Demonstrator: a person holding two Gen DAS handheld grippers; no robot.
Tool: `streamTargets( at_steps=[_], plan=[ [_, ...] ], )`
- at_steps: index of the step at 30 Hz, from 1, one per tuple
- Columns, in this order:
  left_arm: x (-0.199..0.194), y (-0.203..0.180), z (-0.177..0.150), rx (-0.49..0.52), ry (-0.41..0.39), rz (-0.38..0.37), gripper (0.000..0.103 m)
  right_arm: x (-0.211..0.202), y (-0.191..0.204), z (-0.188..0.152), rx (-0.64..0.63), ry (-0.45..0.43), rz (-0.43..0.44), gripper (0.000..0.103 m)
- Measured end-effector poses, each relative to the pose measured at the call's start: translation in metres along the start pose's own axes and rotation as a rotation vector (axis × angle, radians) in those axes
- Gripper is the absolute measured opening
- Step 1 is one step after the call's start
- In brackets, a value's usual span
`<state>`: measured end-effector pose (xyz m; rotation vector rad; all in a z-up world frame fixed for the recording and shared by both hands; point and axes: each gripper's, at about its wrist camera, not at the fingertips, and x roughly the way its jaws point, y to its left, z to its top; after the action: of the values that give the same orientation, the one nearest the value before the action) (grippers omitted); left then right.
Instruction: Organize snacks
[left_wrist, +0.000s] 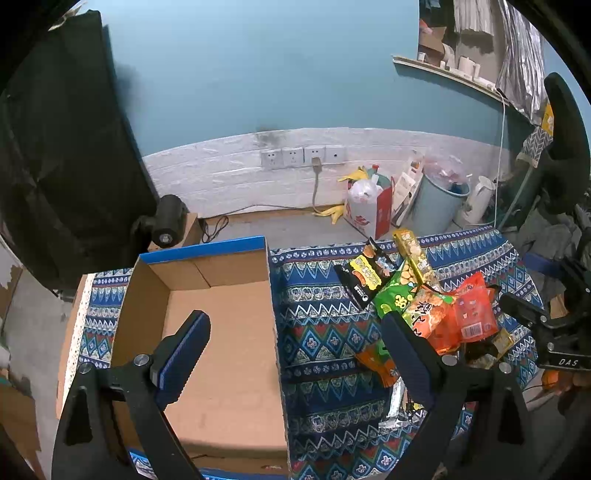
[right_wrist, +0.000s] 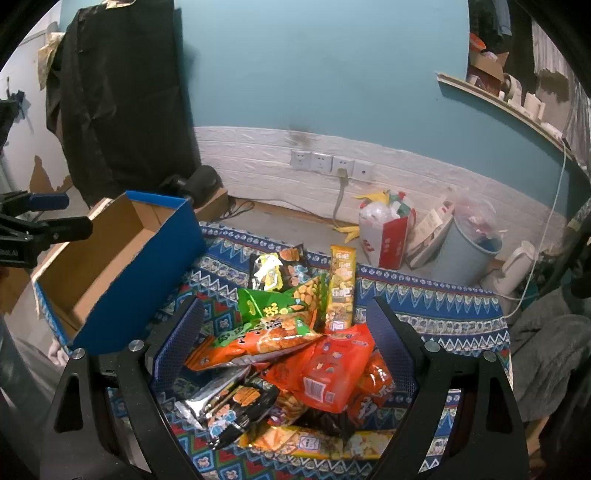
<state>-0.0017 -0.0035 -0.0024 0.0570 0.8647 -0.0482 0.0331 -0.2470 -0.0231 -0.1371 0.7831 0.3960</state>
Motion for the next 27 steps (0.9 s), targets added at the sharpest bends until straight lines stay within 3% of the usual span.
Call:
streamTargets(
  at_steps=[27],
  plan=[
    [0.0002, -0.0089, -0.0035, 0.016, 0.007, -0.007, 0.095, -0.0023, 0.0024, 0.0003, 0.002, -0.003, 0.018, 0.088]
  ],
)
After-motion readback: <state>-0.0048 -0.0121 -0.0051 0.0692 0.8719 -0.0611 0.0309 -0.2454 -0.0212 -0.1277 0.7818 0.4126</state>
